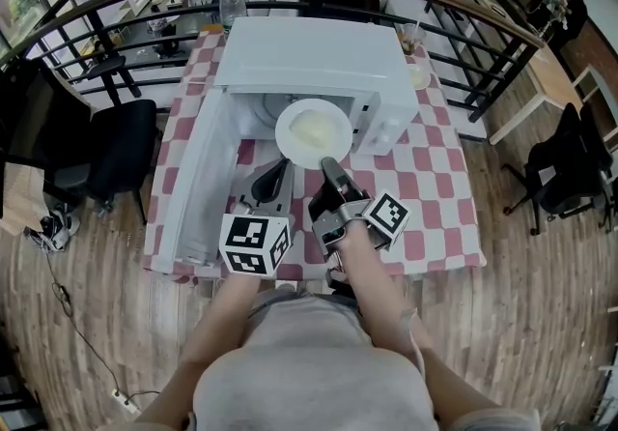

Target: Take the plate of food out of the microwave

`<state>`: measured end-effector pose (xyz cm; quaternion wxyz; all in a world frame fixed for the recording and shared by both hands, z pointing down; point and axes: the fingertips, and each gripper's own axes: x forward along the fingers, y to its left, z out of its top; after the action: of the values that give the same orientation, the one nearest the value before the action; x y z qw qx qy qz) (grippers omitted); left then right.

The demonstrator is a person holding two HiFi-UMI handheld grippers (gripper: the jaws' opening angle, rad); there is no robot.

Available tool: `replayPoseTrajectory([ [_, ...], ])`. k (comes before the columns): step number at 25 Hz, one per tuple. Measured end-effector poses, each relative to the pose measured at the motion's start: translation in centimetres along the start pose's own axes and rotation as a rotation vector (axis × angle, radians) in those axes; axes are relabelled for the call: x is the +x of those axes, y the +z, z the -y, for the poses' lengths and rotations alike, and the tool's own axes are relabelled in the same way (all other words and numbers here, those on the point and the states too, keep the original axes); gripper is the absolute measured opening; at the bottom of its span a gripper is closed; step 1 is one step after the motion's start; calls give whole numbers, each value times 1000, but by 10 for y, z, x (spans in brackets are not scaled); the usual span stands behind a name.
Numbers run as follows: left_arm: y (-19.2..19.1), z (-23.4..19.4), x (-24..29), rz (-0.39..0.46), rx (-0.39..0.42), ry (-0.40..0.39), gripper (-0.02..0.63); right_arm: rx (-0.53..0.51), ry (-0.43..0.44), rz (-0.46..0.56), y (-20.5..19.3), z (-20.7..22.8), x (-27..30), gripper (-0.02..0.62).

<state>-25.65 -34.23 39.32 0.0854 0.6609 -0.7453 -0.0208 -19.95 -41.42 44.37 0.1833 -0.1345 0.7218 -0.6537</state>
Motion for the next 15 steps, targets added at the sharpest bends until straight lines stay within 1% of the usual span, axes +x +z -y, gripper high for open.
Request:
replayPoseTrajectory([
  [15, -1, -3, 7, -4, -5, 9, 3, 5, -6, 2, 4, 3, 2, 35],
])
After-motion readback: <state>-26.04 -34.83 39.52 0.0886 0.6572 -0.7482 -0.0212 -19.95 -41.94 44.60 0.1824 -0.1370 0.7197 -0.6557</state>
